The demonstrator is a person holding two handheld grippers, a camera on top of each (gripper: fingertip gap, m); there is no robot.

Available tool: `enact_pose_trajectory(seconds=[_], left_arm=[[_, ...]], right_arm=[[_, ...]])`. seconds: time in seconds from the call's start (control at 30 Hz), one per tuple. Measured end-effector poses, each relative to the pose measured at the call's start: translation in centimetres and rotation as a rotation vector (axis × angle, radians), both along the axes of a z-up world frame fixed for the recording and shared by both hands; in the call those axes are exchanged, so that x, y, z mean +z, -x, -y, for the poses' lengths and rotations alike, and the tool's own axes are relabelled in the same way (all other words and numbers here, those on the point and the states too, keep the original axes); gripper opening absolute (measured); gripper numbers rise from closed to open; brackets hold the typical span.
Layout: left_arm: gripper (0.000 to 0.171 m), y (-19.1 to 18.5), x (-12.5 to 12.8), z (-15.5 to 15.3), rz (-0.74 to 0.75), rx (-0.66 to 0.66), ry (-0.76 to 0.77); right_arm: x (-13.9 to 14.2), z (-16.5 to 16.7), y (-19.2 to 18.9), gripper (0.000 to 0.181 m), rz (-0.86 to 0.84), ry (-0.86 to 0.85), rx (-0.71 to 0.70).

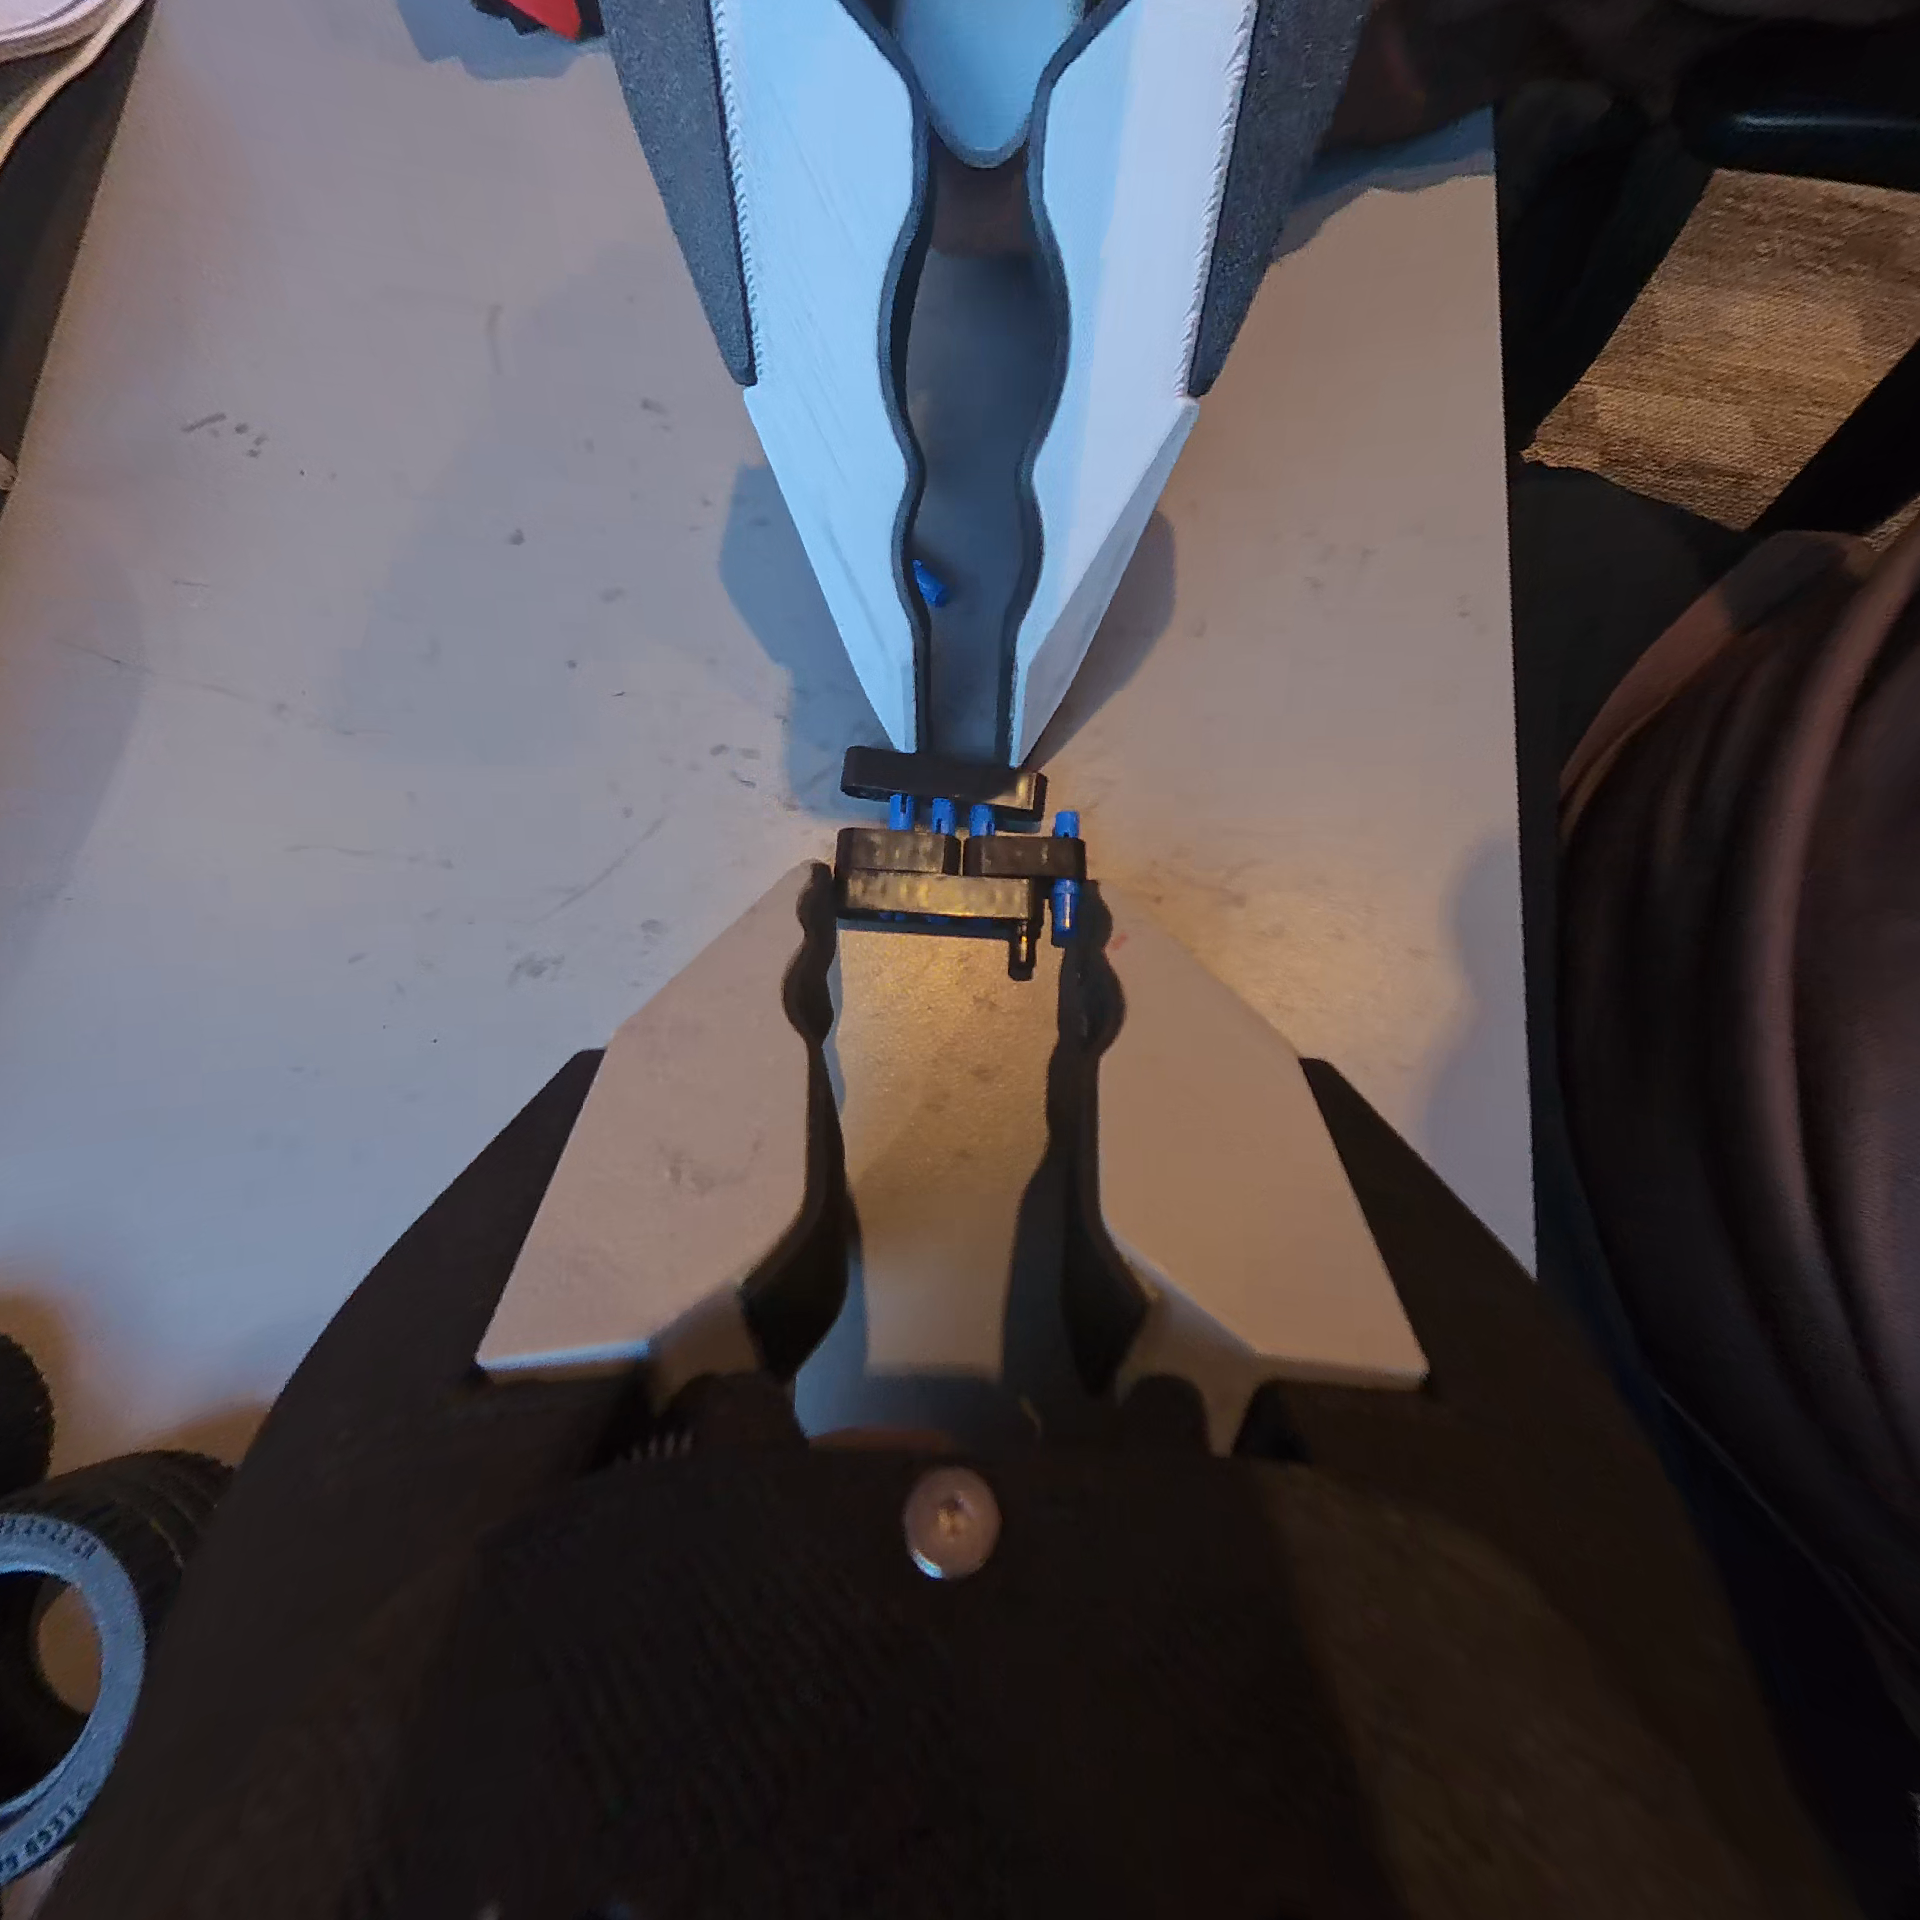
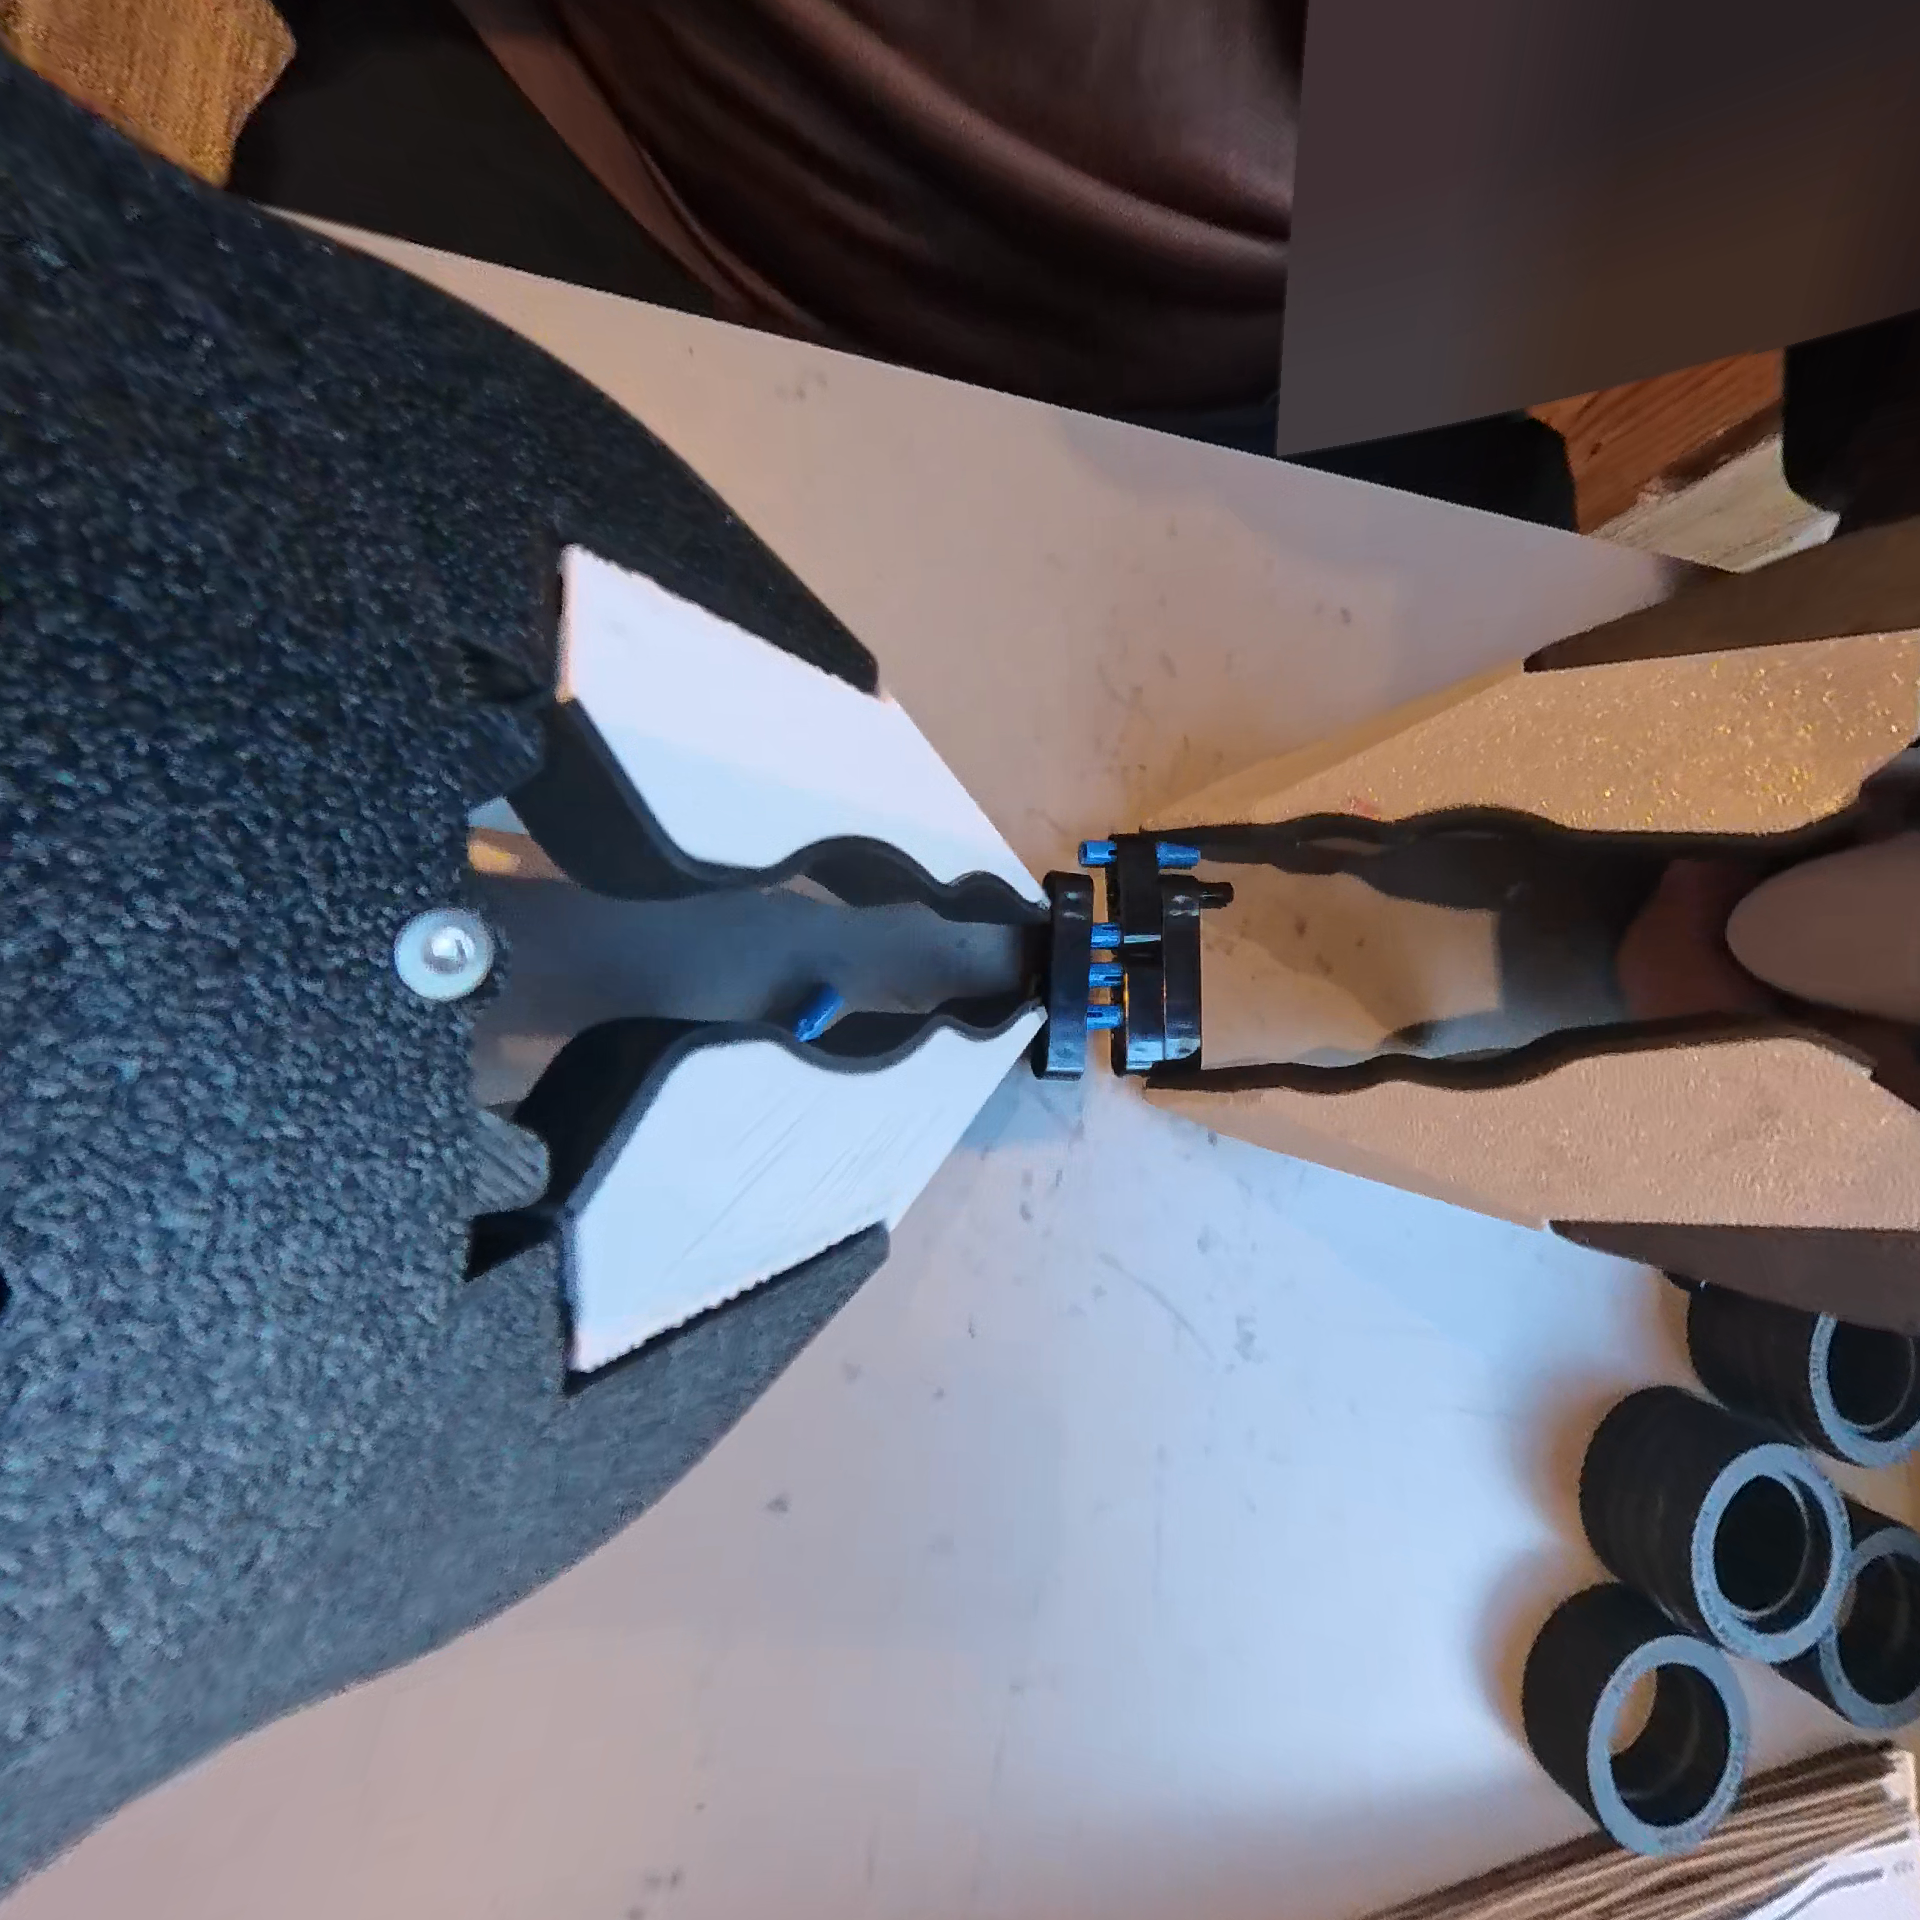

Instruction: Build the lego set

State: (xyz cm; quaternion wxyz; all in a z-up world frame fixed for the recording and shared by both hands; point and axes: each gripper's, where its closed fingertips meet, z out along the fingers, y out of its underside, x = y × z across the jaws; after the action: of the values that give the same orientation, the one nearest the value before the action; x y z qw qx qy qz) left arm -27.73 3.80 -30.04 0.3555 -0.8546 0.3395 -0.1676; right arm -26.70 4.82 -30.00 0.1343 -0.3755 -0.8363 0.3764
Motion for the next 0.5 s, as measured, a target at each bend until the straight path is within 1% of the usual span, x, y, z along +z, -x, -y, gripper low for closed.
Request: enact_pose_trajectory(seconds=[0.1, 0.17, 0.23, 0.27, 0.3, 0.33, 0.37, 0.47, 0.5], left_arm=[[0.044, -0.1, 0.0, 0.2, 0.013, -0.022, 0.010], [0.044, -0.3, 0.0, 0.3, 0.016, -0.034, 0.011], [0.044, -0.3, 0.0, 0.3, 0.014, -0.034, 0.010], [0.044, -0.3, 0.0, 0.2, 0.013, -0.031, 0.006], [0.044, -0.4, 0.0, 0.0, 0.005, -0.032, -0.003], [0.044, -0.7, 0.0, -0.2, -0.001, -0.036, -0.009], [0.044, -1.0, 0.0, 0.2, 0.005, -0.064, 0.001], [0.045, -1.0, 0.0, 0.1, 0.004, -0.058, -0.005], [0.044, -1.0, 0.0, 0.1, 0.006, -0.058, -0.003]], right_arm=[[0.0, 0.2, -0.2, 0.012, -0.008, -0.008, 0.049], [0.0, 0.1, -0.1, 0.007, -0.029, -0.019, 0.054], [0.4, 0.2, 0.0, 0.006, -0.048, -0.006, 0.052], [1.2, 0.9, 0.1, 0.000, -0.066, 0.053, 0.067], [2.2, 2.2, 0.2, 0.000, -0.079, 0.138, 0.091], [2.5, 3.5, 0.2, 0.002, -0.057, 0.171, 0.129], [2.5, 4.0, 0.2, 0.000, -0.044, 0.158, 0.150], [1.6, 1.6, 0.5, 0.000, -0.062, -0.010, 0.074], [1.5, 1.1, 0.5, 0.000, -0.060, 0.000, 0.053]])
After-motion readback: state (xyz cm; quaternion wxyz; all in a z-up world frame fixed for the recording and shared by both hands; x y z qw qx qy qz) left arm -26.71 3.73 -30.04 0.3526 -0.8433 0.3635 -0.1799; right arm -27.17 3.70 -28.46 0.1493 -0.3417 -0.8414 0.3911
